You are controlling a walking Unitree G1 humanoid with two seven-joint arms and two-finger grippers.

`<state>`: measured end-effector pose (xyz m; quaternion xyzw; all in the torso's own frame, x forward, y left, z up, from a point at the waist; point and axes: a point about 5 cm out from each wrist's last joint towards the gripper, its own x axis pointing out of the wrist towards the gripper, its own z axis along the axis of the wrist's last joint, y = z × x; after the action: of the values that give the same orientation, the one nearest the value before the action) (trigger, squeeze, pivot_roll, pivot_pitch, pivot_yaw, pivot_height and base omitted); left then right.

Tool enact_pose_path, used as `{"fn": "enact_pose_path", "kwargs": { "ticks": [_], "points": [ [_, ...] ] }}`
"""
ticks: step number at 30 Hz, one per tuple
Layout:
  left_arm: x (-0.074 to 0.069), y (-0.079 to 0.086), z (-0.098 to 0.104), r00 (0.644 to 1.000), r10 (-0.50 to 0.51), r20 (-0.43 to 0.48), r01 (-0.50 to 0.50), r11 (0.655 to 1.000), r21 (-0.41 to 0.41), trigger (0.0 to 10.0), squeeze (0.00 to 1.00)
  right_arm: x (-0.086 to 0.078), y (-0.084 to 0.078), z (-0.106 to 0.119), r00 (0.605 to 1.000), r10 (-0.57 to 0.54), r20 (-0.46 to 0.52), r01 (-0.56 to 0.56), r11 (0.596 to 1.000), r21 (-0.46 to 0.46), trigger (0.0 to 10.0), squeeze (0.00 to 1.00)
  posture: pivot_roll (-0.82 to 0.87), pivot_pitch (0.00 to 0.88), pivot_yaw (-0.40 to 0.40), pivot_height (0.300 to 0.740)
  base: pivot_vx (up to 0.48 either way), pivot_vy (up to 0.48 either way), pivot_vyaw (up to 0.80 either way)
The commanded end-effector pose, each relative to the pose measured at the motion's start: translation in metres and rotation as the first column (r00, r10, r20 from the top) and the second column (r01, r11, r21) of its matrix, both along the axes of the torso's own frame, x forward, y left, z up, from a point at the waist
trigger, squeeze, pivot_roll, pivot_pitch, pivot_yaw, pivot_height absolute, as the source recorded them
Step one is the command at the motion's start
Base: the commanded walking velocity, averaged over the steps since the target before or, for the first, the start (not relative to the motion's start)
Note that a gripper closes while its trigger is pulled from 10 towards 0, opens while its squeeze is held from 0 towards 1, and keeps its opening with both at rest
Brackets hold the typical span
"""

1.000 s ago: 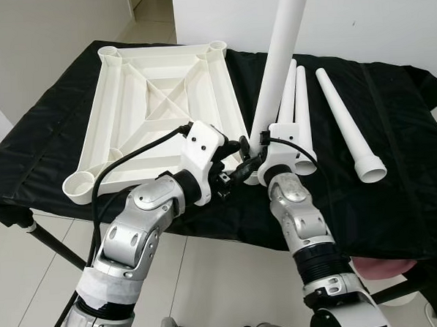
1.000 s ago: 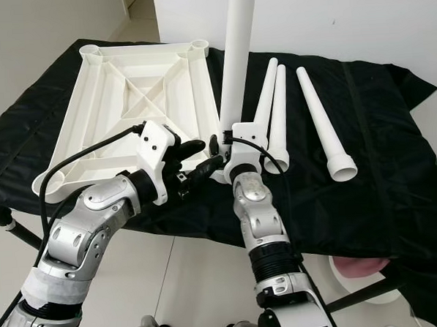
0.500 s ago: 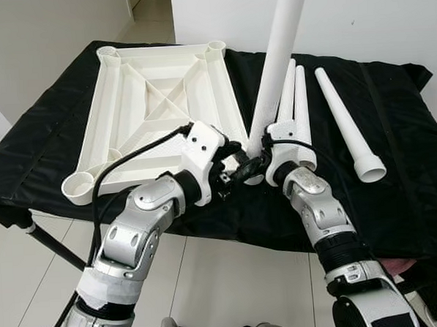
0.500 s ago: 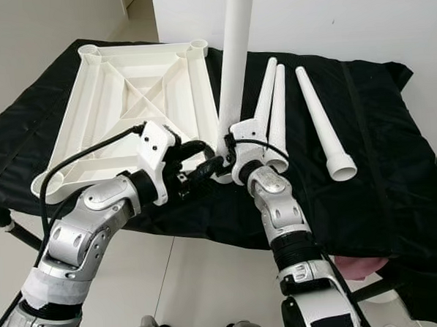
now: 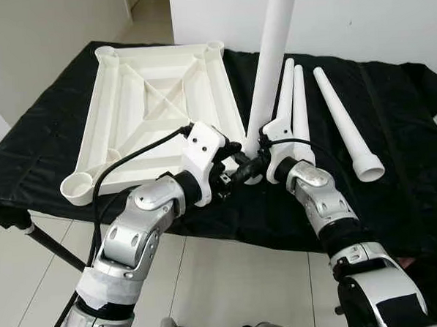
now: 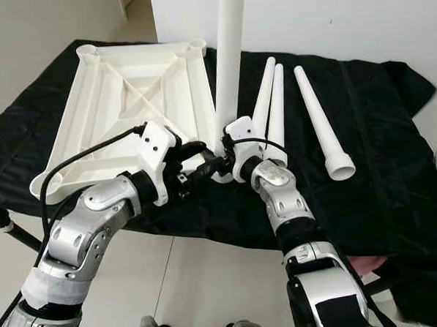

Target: Building children table

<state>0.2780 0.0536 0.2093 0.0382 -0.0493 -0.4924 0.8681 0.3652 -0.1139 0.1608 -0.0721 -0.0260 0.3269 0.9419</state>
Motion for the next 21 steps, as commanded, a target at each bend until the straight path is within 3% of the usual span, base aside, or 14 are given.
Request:
{"fn": "enact_pose_path", "kwargs": {
  "ticks": [1,12,13,18,21],
  "points": [
    [-0.002,-0.001,-0.002,1.000,0.003,-0.010,-0.003,1.000,0.005,10.0,0.00,0.001,0.000,-0.005,1.000,0.017,-0.021,-0.017,0.999,-0.032,0.0,0.00,-0.06,0.056,0.017,0.740,0.000,0.000,0.00],
    [-0.002,-0.002,-0.002,1.000,-0.001,-0.011,0.001,1.000,0.004,10.0,0.00,-0.001,-0.005,-0.010,0.999,0.022,-0.040,-0.023,1.000,-0.010,0.0,0.00,-0.06,0.051,0.017,0.740,0.000,0.000,0.00],
    [-0.002,-0.003,-0.002,1.000,-0.005,-0.011,0.005,1.000,0.004,10.0,0.00,-0.003,-0.005,-0.012,0.999,-0.002,-0.046,0.002,1.000,0.000,10.0,0.00,-0.06,0.049,0.015,0.740,0.000,0.000,0.00],
    [-0.002,-0.003,-0.002,1.000,-0.008,-0.011,0.008,1.000,0.003,10.0,0.00,-0.004,-0.002,-0.014,0.999,-0.020,-0.048,0.021,1.000,0.016,10.0,0.00,-0.07,0.043,0.013,0.740,0.000,0.000,0.00],
    [-0.003,-0.004,-0.002,1.000,-0.012,-0.010,0.012,1.000,0.003,10.0,0.00,-0.005,0.007,-0.015,0.990,-0.124,-0.063,0.129,0.989,0.070,10.0,0.00,-0.07,0.040,0.015,0.740,0.000,0.000,0.00]
  ]
}}
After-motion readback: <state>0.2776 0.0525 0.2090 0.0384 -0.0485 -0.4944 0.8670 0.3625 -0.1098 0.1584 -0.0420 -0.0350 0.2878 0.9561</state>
